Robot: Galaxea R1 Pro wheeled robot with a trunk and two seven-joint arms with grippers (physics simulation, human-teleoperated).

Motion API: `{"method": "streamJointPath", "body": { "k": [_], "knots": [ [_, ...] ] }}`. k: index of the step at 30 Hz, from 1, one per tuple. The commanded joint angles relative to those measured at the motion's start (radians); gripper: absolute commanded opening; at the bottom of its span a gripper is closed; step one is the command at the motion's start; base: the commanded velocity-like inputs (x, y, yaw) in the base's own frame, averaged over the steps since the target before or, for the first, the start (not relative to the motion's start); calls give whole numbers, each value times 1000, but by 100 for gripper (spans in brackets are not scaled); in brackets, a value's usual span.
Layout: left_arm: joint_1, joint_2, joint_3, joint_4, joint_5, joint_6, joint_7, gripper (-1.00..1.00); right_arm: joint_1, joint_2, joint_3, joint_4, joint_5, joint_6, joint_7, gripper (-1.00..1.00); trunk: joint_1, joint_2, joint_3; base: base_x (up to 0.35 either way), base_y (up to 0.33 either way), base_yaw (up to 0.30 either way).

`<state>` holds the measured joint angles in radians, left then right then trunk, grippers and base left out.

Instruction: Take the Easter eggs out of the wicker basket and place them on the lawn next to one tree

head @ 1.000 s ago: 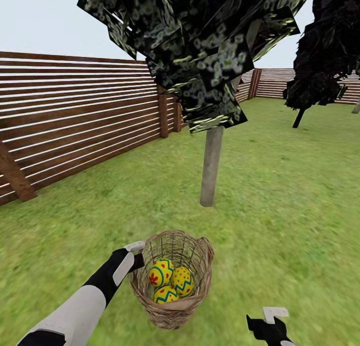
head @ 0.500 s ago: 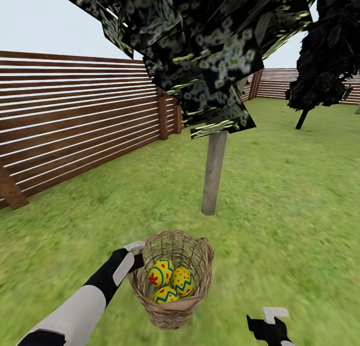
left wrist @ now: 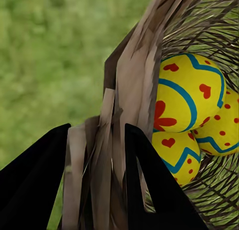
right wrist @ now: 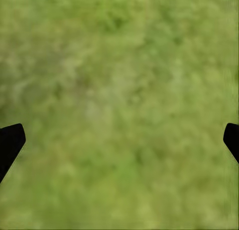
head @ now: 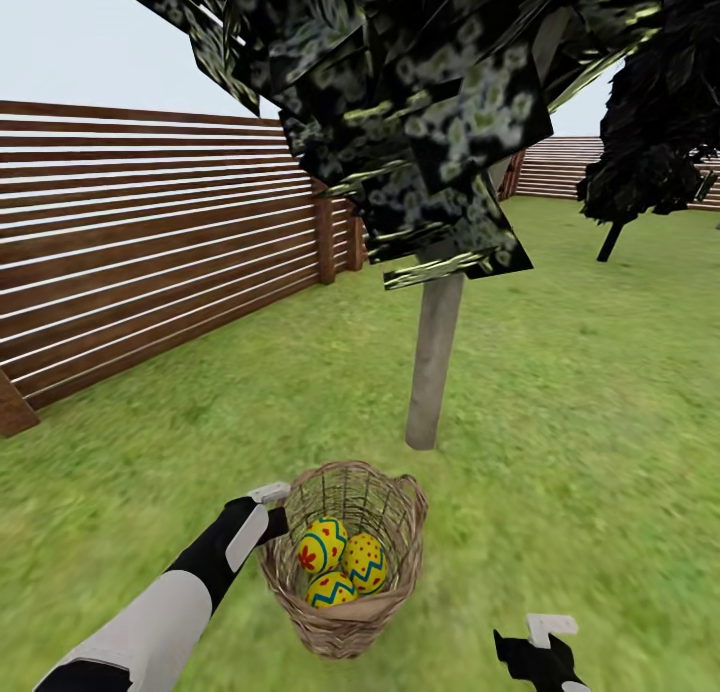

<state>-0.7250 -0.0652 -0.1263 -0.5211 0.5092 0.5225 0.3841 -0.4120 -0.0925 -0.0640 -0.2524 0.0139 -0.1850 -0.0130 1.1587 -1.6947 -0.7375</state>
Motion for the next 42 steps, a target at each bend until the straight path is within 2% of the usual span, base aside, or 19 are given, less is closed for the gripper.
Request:
{"method": "streamJointPath", "body": {
  "k": [1,18,20,22,23,24,25,26,27,30,33,42],
  "knots": [
    [-1,1,-6,-2,14,1,10,-100,-1,0,-5,1,1,-4,1,100,0,0,-1,330,0,0],
    [-1,2,-6,-2,14,1,10,-100,-1,-1,-7,2,-2,-4,1,100,0,0,-1,330,0,0],
    [-1,2,-6,-2,14,1,10,-100,-1,-9,-9,-9,0,-2,2,100,0,0,-1,330,0,0],
    [-1,2,-6,-2,14,1,10,-100,-2,-68,-14,-80,-6,31,23,100,0,0,-1,330,0,0],
    [-1,2,-6,-2,14,1,10,-100,-2,-102,-20,-140,-8,82,66,100,0,0,-1,330,0,0],
    [-1,1,-6,-2,14,1,10,-100,-2,-145,-37,-202,-11,172,170,100,0,0,-1,330,0,0],
    [-1,1,-6,-2,14,1,10,-100,-2,-204,-96,-255,-22,305,390,100,0,0,-1,330,0,0],
    [-1,1,-6,-2,14,1,10,-100,-2,-271,-190,-276,-31,394,653,100,0,0,-1,330,0,0],
    [-1,1,-6,-2,14,1,10,-100,-2,-321,-261,-280,-34,427,824,100,0,0,-1,330,0,0],
    [2,2,-6,-2,1,2,9,-100,-9,-339,-276,-273,-38,435,831,100,0,0,-1,0,0,0],
    [8,2,-6,-3,12,2,8,-100,-10,-356,-293,-272,-39,432,814,100,0,0,-1,0,0,0],
    [9,2,-4,-4,12,2,9,-100,-10,-358,-335,-272,-38,432,805,100,0,0,-1,0,0,0]
  ]
}}
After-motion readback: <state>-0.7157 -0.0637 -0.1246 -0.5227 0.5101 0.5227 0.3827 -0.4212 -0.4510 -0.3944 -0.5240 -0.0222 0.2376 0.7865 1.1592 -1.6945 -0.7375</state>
